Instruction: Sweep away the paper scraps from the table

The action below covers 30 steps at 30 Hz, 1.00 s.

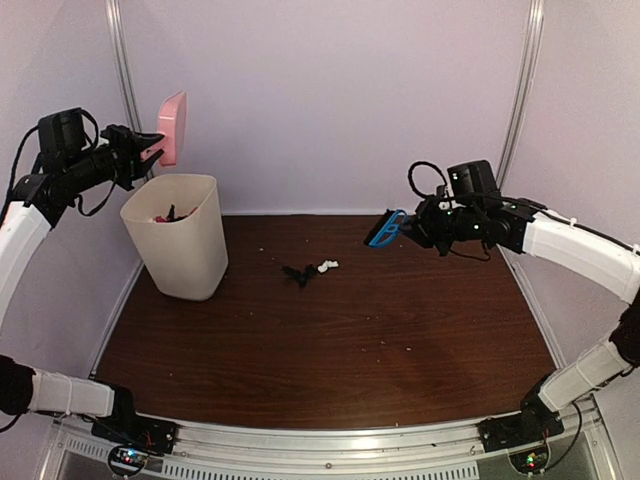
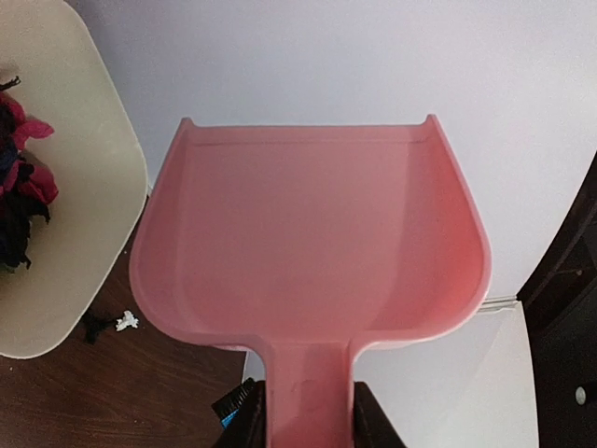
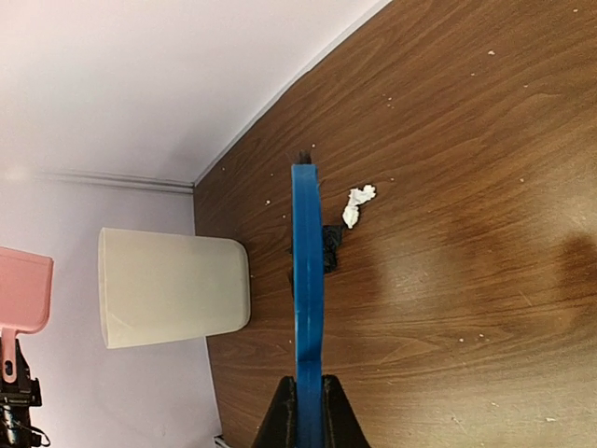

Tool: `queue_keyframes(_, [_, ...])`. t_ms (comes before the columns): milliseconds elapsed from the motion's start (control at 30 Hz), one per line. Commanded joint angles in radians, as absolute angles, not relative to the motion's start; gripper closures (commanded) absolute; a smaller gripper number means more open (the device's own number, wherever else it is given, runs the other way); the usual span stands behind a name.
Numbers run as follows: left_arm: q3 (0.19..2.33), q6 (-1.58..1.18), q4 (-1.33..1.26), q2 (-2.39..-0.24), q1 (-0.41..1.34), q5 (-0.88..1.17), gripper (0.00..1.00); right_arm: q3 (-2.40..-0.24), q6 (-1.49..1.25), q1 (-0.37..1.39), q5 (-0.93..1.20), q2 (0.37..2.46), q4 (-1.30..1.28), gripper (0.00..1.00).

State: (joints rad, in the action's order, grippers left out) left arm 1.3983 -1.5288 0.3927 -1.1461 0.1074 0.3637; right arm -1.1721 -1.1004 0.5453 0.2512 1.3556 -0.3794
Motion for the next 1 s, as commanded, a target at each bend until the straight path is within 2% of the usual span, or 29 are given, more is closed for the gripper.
queue_keyframes(0, [1.519,-1.21,0.514,-1.193,0.102,0.404,1.0,-1.317,-1.144,0.564,0.302,1.479,-0.307,1.0])
queue_keyframes(267, [1.582,-0.943,0.64,-1.188,0.134,0.378,1.0,-1.605,-1.17,0.614,0.42,1.775,-0.353,1.0])
queue_keyframes(533, [1.551,-0.793,0.697,-1.176,0.316,0.242,1.0,-1.855,-1.2,0.677,0.534,2.059,-0.385,1.0])
queue_keyframes(733, [1.534,-0.723,0.697,-1.169,0.422,0.184,1.0,-1.878,-1.248,0.677,0.604,2.197,-0.29,1.0])
queue_keyframes(967, [1.504,-0.684,0.696,-1.157,0.455,0.175,1.0,-1.827,-1.226,0.667,0.632,2.274,-0.28,1.0])
